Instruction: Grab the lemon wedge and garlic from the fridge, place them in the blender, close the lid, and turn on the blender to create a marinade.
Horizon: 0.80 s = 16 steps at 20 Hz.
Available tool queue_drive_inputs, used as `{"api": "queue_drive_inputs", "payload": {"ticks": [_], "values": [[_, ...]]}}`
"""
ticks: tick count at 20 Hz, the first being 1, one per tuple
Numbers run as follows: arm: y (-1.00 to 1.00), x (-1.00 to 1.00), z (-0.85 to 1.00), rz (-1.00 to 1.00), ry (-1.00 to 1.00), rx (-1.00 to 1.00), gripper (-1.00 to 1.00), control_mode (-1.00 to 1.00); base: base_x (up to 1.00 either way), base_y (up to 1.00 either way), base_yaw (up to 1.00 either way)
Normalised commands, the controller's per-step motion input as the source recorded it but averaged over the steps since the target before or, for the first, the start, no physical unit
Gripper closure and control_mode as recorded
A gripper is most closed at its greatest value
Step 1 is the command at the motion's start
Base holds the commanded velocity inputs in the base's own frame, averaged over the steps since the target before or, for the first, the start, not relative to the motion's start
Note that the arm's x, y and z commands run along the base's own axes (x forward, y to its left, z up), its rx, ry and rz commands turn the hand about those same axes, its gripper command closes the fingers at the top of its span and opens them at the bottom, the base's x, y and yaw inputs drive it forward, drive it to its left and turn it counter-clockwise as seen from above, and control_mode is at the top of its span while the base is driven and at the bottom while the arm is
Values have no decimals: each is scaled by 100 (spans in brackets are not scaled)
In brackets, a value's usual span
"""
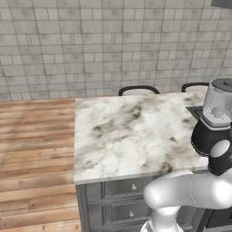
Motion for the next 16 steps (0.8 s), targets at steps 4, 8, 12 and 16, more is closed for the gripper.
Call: {"api": "queue_drive_inputs", "payload": {"ticks": [4, 8, 12, 16], "values": [[14, 0, 1, 0, -4, 0, -100, -100, 0, 0, 0], [3, -1, 17, 0, -3, 0, -100, -100, 0, 0, 0], [0, -1, 40, 0, -6, 0, -100, -100, 0, 0, 0], [0, -11, 46, 0, -10, 0, -100, -100, 0, 0, 0]]}}
